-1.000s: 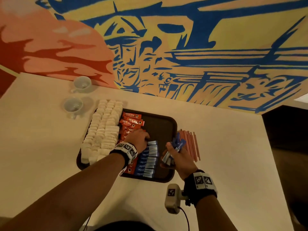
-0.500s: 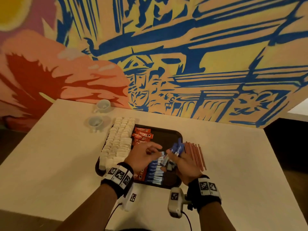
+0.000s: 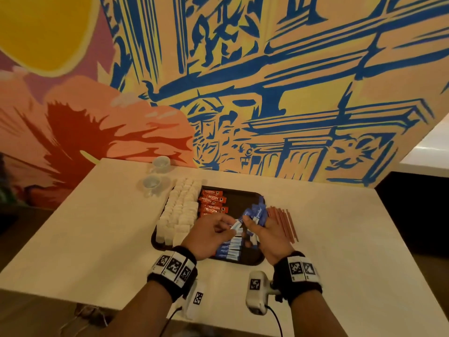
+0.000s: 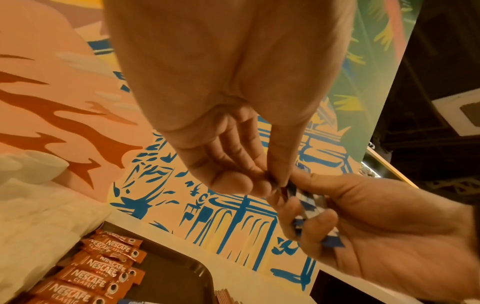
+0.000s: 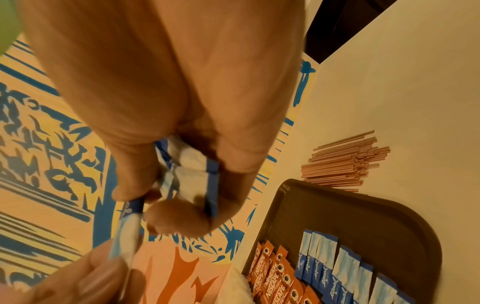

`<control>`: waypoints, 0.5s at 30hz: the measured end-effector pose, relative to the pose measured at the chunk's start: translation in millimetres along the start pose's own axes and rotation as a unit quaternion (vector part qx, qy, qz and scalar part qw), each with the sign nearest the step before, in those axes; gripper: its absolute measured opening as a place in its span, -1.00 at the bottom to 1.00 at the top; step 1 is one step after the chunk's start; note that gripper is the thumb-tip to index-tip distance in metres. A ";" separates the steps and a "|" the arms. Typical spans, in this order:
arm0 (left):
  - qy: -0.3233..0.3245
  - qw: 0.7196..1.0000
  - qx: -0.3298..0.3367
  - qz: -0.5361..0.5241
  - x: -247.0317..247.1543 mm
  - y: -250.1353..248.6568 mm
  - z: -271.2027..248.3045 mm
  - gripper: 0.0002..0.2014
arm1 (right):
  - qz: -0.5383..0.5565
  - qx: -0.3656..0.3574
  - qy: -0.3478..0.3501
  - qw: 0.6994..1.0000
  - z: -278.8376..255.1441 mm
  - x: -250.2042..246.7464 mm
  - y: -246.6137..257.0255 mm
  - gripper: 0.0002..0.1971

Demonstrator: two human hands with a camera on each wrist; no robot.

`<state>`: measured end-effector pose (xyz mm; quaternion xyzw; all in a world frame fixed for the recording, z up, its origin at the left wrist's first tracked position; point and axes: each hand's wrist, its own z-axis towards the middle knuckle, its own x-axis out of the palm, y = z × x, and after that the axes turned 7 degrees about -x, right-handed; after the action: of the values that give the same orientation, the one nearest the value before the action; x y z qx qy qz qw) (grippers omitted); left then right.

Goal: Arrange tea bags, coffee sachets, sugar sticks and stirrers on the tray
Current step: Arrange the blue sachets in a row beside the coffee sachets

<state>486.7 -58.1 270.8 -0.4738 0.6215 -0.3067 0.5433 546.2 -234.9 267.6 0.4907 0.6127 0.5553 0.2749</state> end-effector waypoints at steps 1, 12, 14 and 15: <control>0.002 1.000 -0.001 -0.008 -0.9 0.7 -4.0 -0.82 | -0.002 -0.004 -0.003 1.000 -2.7 -1.4 0.3 -0.80; 0.006 0.999 -0.030 -0.017 -8.3 -6.1 -21.7 -0.84 | -0.003 -0.090 -0.058 0.994 -3.6 -12.2 14.3 -0.89; -0.012 0.998 -0.043 -0.034 -13.8 -7.9 -19.6 -0.86 | -0.004 -0.094 -0.067 0.993 -0.8 -12.2 14.5 -0.90; -0.021 0.997 -0.052 -0.052 -15.8 -9.1 -18.1 -0.86 | -0.009 -0.099 -0.066 0.993 1.3 -12.4 13.4 -0.90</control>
<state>470.9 -49.2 289.0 -0.5396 0.5995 -0.2921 0.5139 555.9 -246.9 277.5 0.4907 0.5395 0.5775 0.3669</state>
